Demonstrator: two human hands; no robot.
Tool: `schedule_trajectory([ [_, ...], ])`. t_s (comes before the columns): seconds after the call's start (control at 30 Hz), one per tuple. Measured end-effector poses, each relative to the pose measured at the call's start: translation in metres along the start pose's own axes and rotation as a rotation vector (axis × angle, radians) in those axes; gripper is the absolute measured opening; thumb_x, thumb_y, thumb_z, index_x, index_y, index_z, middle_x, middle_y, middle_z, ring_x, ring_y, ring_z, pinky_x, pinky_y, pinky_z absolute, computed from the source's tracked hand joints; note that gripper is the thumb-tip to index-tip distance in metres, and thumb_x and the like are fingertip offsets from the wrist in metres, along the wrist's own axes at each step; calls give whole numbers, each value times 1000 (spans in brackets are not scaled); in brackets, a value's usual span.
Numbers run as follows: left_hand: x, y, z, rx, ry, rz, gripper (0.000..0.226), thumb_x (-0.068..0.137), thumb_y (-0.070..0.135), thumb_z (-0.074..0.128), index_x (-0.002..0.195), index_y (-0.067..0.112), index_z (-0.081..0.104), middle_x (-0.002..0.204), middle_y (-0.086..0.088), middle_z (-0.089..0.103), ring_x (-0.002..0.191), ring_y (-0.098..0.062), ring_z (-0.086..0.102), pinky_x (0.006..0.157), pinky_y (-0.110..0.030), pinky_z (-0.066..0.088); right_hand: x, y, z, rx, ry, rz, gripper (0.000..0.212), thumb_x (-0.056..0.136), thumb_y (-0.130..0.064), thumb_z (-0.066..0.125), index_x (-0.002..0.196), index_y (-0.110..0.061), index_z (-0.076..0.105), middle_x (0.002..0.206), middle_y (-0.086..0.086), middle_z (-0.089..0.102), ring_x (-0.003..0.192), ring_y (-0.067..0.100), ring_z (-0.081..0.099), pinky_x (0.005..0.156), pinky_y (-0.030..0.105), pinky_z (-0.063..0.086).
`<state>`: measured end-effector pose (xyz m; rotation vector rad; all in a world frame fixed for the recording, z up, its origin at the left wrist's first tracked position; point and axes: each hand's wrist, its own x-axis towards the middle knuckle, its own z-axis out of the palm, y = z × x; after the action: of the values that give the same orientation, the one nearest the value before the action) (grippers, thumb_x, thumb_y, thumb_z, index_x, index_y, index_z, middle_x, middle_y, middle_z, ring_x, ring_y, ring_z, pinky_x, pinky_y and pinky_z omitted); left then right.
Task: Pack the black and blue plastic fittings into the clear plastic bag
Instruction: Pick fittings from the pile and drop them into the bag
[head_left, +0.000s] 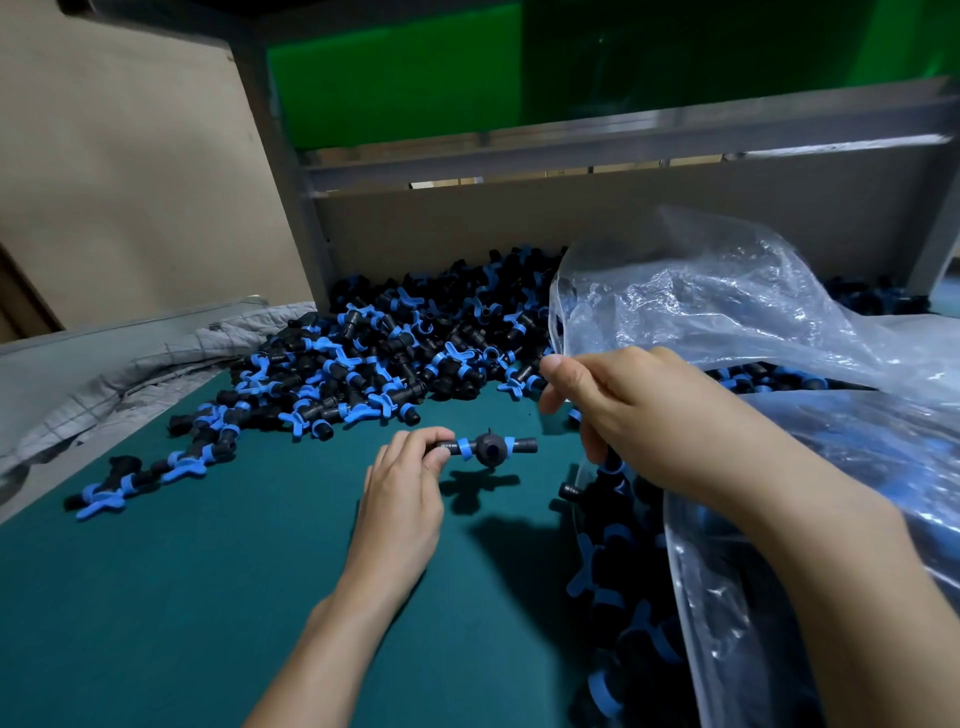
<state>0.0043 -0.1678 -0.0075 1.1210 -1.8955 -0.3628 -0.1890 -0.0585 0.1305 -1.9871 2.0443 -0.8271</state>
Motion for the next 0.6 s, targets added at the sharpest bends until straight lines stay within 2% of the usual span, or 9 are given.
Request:
schedule_trajectory([
  [0.1, 0, 7, -3, -21, 19, 30, 20, 102, 26, 42, 112, 28, 59, 105, 16, 56, 104, -13, 49, 93, -39, 42, 0, 2, 2, -38, -25, -3, 42, 102, -56, 29, 102, -35, 66, 69, -12, 64, 64, -2, 54, 65, 28, 42],
  [0.2, -1, 13, -4, -51, 45, 41, 20, 102, 24, 43, 112, 28, 59, 104, 17, 56, 104, -13, 50, 92, -37, 43, -1, 4, 3, -81, -76, -6, 32, 103, -48, 35, 115, -32, 60, 95, -11, 61, 91, 14, 57, 81, 34, 46],
  [0.27, -2, 18, -6, -86, 59, 52, 19, 102, 22, 44, 111, 28, 59, 104, 19, 56, 105, -11, 52, 91, -33, 42, -1, 5, 3, -60, -127, 6, 25, 103, -46, 40, 119, -36, 57, 99, -11, 54, 92, 14, 53, 79, 33, 41],
  [0.37, -4, 28, -8, -179, 77, 18, 20, 104, 27, 41, 108, 32, 60, 104, 20, 59, 107, -6, 54, 90, -24, 42, -1, 7, 4, -66, -191, 28, 32, 100, -50, 44, 128, -36, 51, 105, -9, 46, 99, 16, 52, 86, 33, 42],
  [0.43, -7, 35, -9, -264, 83, -29, 21, 104, 31, 40, 106, 34, 61, 103, 16, 62, 103, -3, 57, 86, -16, 42, 0, 7, 5, -81, -198, 39, 33, 99, -52, 45, 128, -37, 51, 110, -7, 45, 104, 19, 53, 94, 36, 43],
  [0.5, -10, 44, -9, -366, 92, -64, 23, 104, 34, 40, 104, 31, 62, 98, 14, 66, 97, 1, 59, 80, -7, 40, 0, 7, 6, -92, -199, 35, 29, 101, -47, 43, 125, -35, 54, 111, -7, 45, 105, 19, 52, 95, 37, 43],
  [0.6, -12, 53, -9, -460, 100, -77, 28, 100, 38, 38, 98, 25, 64, 90, 21, 66, 90, 3, 60, 77, -5, 39, 1, 8, 6, -119, -196, 21, 24, 104, -42, 40, 118, -31, 57, 108, -6, 52, 103, 18, 52, 91, 37, 43],
])
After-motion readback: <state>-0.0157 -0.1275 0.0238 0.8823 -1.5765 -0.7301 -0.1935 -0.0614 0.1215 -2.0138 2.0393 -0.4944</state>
